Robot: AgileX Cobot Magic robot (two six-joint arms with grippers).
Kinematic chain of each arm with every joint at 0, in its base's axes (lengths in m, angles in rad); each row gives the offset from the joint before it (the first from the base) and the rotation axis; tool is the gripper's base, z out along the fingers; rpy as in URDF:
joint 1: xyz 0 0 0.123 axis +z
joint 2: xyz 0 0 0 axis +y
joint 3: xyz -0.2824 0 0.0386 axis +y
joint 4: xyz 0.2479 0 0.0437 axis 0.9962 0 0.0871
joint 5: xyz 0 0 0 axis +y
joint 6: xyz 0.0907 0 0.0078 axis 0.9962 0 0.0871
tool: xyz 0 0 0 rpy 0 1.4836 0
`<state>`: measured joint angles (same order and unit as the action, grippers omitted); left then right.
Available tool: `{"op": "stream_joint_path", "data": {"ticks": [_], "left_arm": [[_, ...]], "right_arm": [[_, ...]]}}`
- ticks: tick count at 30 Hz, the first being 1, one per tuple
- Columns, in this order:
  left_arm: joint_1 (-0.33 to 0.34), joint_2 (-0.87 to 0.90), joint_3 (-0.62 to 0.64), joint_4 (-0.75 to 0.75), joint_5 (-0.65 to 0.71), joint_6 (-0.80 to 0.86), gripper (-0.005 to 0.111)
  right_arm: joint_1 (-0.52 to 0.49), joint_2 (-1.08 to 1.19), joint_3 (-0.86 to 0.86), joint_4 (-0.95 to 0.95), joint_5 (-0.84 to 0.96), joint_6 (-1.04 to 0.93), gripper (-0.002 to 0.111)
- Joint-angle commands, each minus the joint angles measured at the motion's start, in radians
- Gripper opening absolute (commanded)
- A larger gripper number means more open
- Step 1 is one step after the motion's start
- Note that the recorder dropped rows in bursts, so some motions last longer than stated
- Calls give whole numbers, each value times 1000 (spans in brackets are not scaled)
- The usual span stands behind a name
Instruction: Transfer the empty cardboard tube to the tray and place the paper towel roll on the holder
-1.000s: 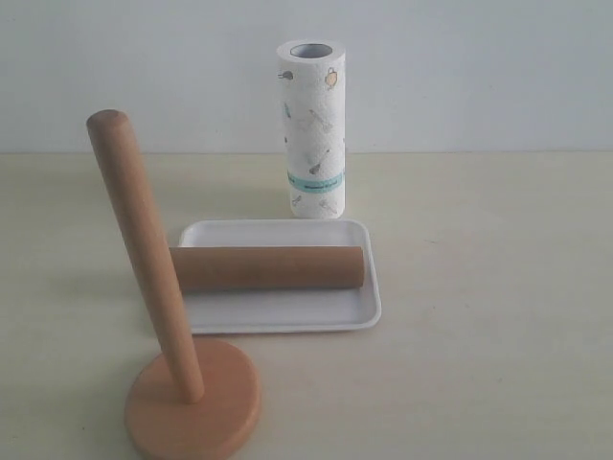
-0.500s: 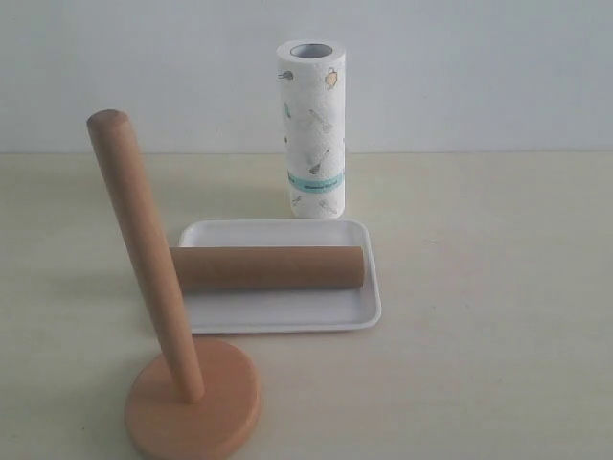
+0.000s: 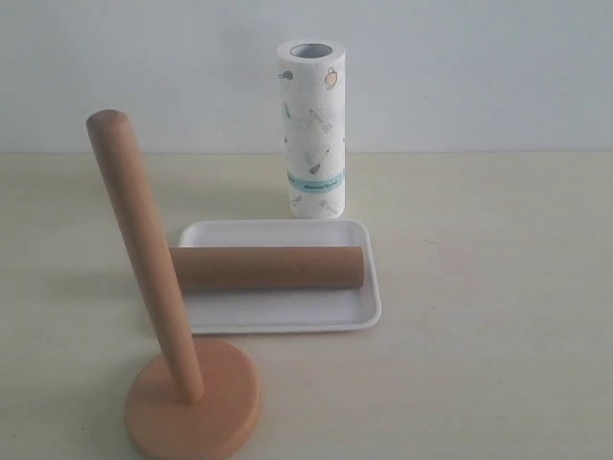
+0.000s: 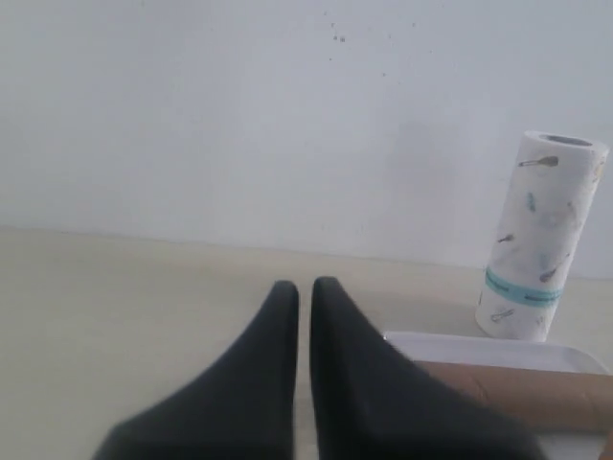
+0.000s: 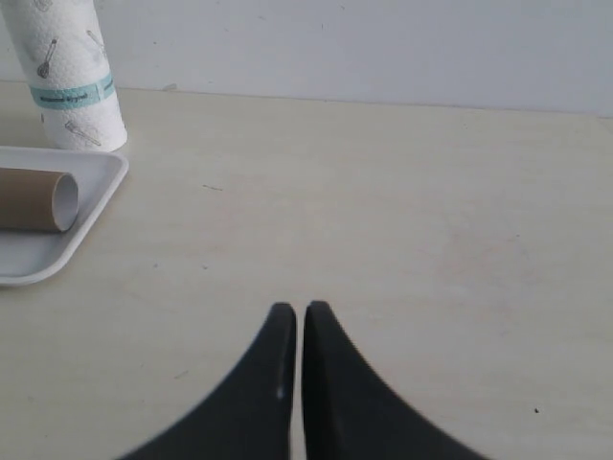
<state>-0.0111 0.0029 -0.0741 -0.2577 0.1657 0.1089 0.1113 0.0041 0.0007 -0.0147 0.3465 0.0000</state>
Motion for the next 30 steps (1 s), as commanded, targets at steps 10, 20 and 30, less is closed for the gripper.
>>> {"op": "stream_joint_path", "data": {"ticks": [10,20,30], "left_arm": [[5,-3,74,224,55,-205,4],[5,-3,74,214,123,-102,4],[5,-3,74,214,125,-100,4]], "right_arm": [[-3,-4,-1,2,-8,0,3],[-3,-4,-1,2,-8,0,3],[-3,-4,-1,2,-8,0,3]]}}
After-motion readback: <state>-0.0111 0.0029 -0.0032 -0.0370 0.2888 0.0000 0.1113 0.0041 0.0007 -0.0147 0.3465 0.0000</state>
